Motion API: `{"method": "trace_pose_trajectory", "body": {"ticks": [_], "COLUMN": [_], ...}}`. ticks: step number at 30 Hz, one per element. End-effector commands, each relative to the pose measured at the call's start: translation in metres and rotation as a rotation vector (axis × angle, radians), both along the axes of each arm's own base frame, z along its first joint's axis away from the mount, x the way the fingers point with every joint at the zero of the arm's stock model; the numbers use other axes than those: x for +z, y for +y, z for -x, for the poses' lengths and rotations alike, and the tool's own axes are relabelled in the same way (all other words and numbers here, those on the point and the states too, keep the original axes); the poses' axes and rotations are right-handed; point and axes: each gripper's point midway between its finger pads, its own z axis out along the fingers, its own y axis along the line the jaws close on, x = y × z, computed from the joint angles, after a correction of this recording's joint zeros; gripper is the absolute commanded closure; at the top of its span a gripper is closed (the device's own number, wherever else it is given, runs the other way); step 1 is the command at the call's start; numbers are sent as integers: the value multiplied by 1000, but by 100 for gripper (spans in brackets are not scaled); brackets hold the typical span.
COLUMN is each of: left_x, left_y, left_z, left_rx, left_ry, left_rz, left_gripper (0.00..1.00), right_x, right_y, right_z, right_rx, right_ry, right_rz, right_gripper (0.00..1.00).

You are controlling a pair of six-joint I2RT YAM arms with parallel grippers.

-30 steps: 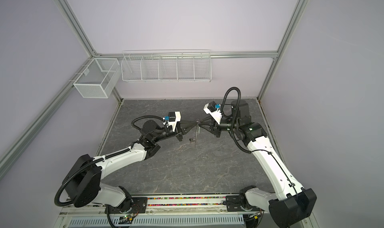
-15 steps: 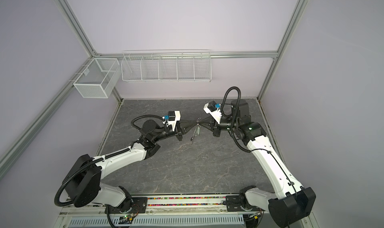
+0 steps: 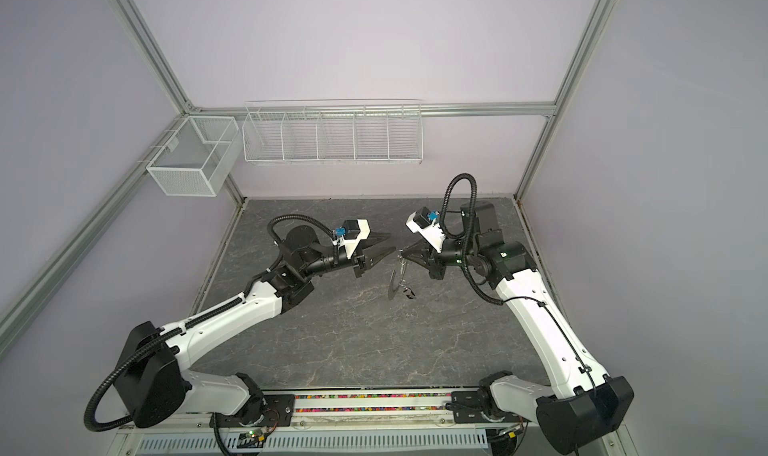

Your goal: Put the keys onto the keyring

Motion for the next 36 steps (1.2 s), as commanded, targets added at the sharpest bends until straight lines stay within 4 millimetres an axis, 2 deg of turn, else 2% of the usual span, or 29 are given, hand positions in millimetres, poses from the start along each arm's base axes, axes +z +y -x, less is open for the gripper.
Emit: {"method": "trace_pose_trajectory", "body": {"ticks": [1,10,16,24,28,34,36], "left_x": [-22,-41,-46,-46,-47,-48,-50], "left_y": [4,-1,-7,-10,-13,-19,-21], "left_z": [2,12,15,13,18,28,31], "left_rx": [19,-22,-29,-25,-44,-100,-115], "left_ry": [-81,-138,-152,-150,-148,-140,-134], "left_rz": [-216,-412,-451,-445,-442,-421,-418], "left_gripper": [66,68,69,77,83,84,88], "right_x": [-6,-11,-14,-15,-14,-16,-15], "right_y": [-1,2,7,12,14,15,16], "right_z": [7,12,19,24,26,27,28], "right_rx": [32,55,82,98,106,113,116], "right_ry": [-6,9,18,9,-1,-14,-17], "right_rz": [71,158,187,198,196,203,203], "right_gripper": [94,94,93,93,93,93,93]}}
